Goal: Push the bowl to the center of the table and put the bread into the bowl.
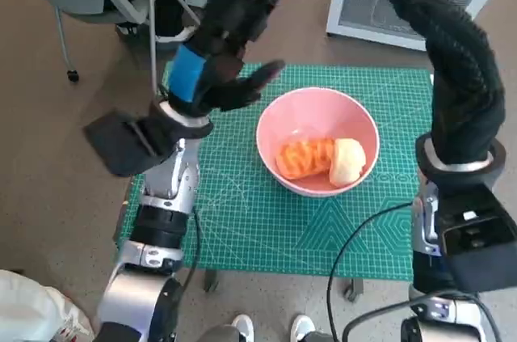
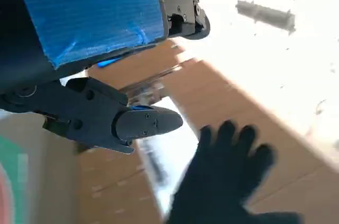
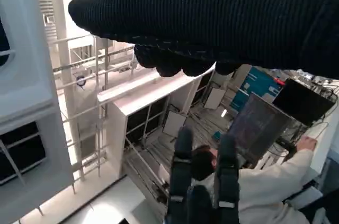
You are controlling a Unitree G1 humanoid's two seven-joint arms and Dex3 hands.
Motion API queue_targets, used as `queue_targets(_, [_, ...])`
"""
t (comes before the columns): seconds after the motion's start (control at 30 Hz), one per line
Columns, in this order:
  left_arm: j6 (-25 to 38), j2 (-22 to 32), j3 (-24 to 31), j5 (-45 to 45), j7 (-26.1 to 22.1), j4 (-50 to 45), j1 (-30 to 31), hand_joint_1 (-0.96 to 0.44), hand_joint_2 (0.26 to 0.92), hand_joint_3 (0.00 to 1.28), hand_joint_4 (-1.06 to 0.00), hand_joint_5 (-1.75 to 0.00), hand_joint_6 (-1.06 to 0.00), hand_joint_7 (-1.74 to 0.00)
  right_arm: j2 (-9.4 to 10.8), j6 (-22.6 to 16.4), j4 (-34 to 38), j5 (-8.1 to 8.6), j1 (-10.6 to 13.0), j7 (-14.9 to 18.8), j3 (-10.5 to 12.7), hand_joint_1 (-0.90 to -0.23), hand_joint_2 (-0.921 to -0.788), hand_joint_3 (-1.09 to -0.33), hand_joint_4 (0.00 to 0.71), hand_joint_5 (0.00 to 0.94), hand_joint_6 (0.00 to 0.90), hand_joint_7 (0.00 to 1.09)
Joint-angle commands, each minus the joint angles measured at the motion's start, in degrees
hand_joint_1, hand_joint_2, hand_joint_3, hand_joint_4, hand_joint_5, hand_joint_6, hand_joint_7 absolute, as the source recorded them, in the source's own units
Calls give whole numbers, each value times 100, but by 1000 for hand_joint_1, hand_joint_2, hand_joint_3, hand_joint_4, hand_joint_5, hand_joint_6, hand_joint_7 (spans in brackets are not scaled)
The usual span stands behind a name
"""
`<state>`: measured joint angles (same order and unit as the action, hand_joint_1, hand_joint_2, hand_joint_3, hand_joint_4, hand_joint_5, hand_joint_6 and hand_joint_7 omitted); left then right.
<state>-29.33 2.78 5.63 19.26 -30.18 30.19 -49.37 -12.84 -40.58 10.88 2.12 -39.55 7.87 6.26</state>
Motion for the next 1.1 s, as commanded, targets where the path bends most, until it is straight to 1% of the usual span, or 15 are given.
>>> queue_targets(0.03, [-97, -143, 86, 217, -48, -239, 80, -481, 921, 447, -204, -13, 0, -686, 46, 147, -16, 73, 64, -31, 5, -582, -921, -732, 281, 0, 16, 697])
queue_targets(0.17, [-92, -243, 108, 320, -61, -361, 134, -486, 921, 453, -204, -14, 1, -692, 49, 188, 22, 151, 36, 19, 10, -587, -921, -731, 281, 0, 17, 698])
queue_targets(0.3, [-124, -289, 118, 312, -54, -421, 169, -487, 921, 455, -214, -20, 1, -694, 52, 248, -16, 192, 44, 36, -3, -586, -921, -731, 282, 0, 17, 699])
queue_targets(0.67, [-136, -232, 88, 221, -87, -490, 248, -481, 921, 453, -220, -28, 1, -699, 19, 386, -173, 235, 109, 54, -22, -588, -921, -729, 282, 0, 15, 700])
queue_targets(0.97, [-122, -241, 51, 183, -80, -551, 329, -490, 921, 459, -215, -30, 1, -701, 0, 332, -93, 247, 96, 92, -14, -586, -921, -731, 282, 0, 15, 700])
queue_targets(1.1, [-155, -258, 23, 100, -27, -604, 386, -493, 921, 460, -213, -31, 1, -705, -4, 367, -138, 267, 107, 111, -17, -585, -921, -731, 282, 0, 14, 701])
